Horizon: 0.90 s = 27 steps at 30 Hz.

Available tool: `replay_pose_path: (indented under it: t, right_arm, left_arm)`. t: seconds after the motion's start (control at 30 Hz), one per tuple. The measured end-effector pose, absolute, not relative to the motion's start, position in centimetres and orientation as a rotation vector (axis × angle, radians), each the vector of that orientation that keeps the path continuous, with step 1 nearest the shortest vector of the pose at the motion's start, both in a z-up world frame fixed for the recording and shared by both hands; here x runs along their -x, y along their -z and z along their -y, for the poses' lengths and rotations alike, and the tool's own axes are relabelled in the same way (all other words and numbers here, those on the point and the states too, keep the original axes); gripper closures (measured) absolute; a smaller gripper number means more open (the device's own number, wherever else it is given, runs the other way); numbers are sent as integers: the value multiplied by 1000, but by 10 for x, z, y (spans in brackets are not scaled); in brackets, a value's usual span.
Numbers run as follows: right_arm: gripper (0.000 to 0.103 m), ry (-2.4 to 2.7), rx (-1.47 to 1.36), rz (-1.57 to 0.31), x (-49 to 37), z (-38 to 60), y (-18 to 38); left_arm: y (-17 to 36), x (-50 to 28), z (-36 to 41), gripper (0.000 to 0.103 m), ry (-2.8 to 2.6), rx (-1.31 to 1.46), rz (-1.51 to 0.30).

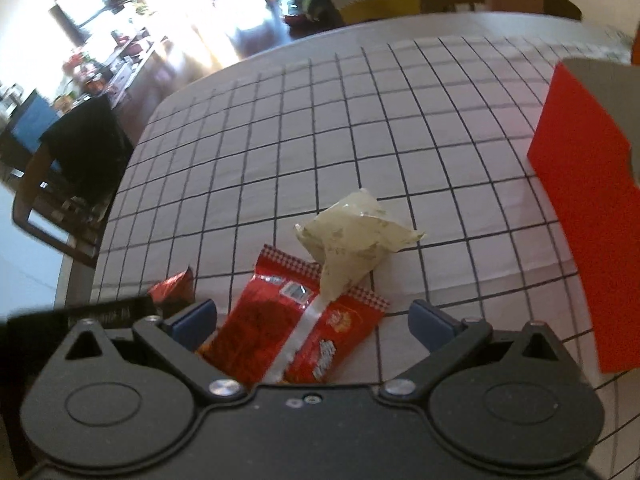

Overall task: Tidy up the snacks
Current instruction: 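Grasp the red chip bag with the right tool while the left grasps the brown snack packet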

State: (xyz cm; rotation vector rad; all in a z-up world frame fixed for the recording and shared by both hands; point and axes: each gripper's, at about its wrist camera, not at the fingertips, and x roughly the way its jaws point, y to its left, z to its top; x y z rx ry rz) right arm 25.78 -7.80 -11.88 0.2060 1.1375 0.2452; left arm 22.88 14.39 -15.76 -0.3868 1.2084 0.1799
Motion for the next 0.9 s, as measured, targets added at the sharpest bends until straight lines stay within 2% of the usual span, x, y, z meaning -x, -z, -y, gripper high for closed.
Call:
replay_pose_path:
  t: [0.13,0.57,0.77,0.9]
  right_arm:
    - [1,-190,-241,-1169,-268,68,128]
    - [2,-26,-239,-1247,-273,38,155]
    - [7,-27,-234,-1262,-267,36,159]
    - [19,-49,-231,-1258,-263,43,155]
  left_arm:
    - [164,-224,-150,21,-166,411,-1207]
    - [161,-215,-154,49,-146,380,-1169]
    - [162,-213,-151,53,-136,358,-1164]
    - [161,-212,-152,55,-139,362,-1163]
